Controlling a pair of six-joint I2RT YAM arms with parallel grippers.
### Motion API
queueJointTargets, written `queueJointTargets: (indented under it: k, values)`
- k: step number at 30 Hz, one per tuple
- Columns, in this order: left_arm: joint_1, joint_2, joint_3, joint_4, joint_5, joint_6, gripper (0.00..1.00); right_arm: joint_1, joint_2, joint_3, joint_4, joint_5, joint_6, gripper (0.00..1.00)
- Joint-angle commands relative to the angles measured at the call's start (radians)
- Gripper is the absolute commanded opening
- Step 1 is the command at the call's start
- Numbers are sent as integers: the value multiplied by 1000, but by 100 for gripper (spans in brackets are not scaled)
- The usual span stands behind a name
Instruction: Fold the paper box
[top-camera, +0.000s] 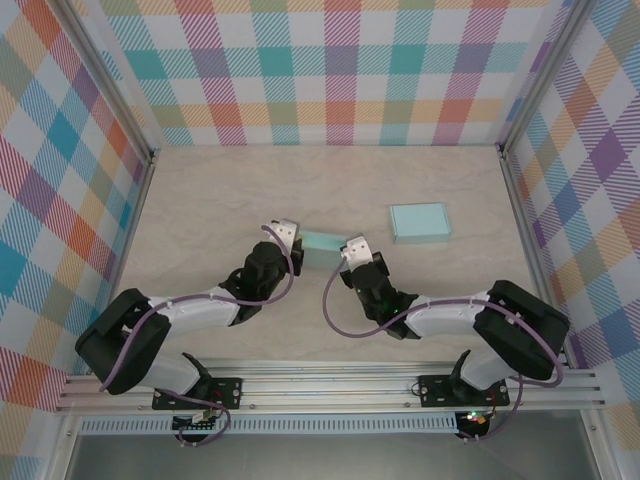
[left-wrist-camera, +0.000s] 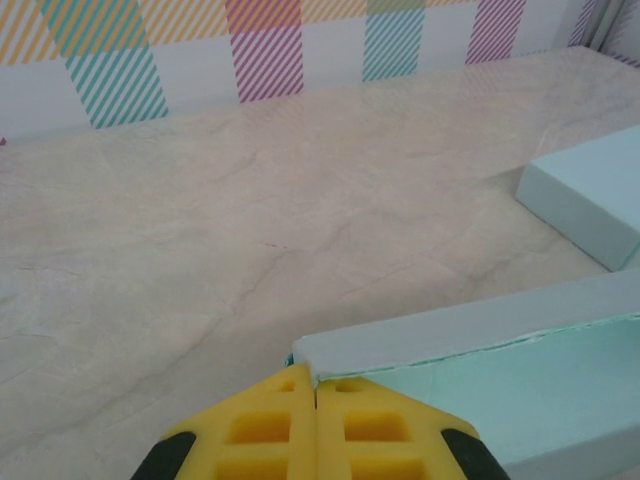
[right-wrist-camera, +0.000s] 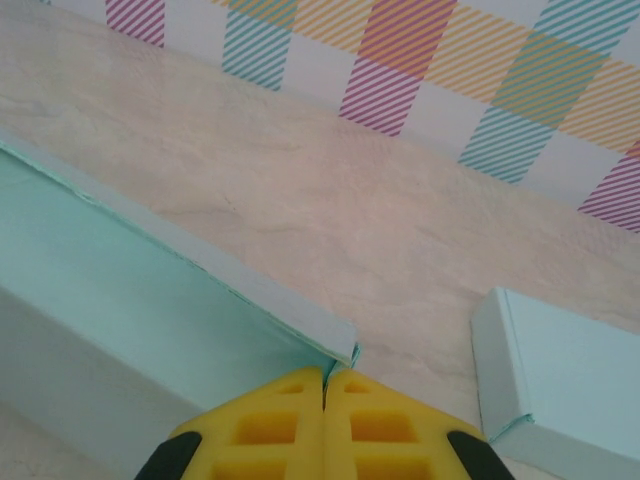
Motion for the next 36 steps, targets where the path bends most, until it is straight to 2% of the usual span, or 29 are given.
queueJointTargets:
  k: [1,10,12,15,18,25,29,31,36]
  values:
    - [-33,21,8,109,165,18,0,30,47,-2,174,-136,-36,0]
    - [-32,32,-66,66,144,-78,0,31,111,-19,169,-92,74,0]
    - [-33,30,-69,31,157,-100,4,30,113,-15,154,-89,78,0]
    - [-32,17,-71,0,173,-137,18,30,116,-6,124,-88,78,0]
    - [-32,-25,-62,-47,175,-170,38,30,118,-8,115,-78,78,0]
    - [-32,-192,-21,-206,182,-262,73,31,128,4,94,-72,72,0]
    - [-30,-270,16,-356,107,-379,100,30,132,9,91,-69,70,0]
    - [-22,-286,65,-468,80,-436,100,31,136,11,91,-69,70,0]
    - [34,-256,175,-647,130,-528,100,31,141,24,81,-68,65,0]
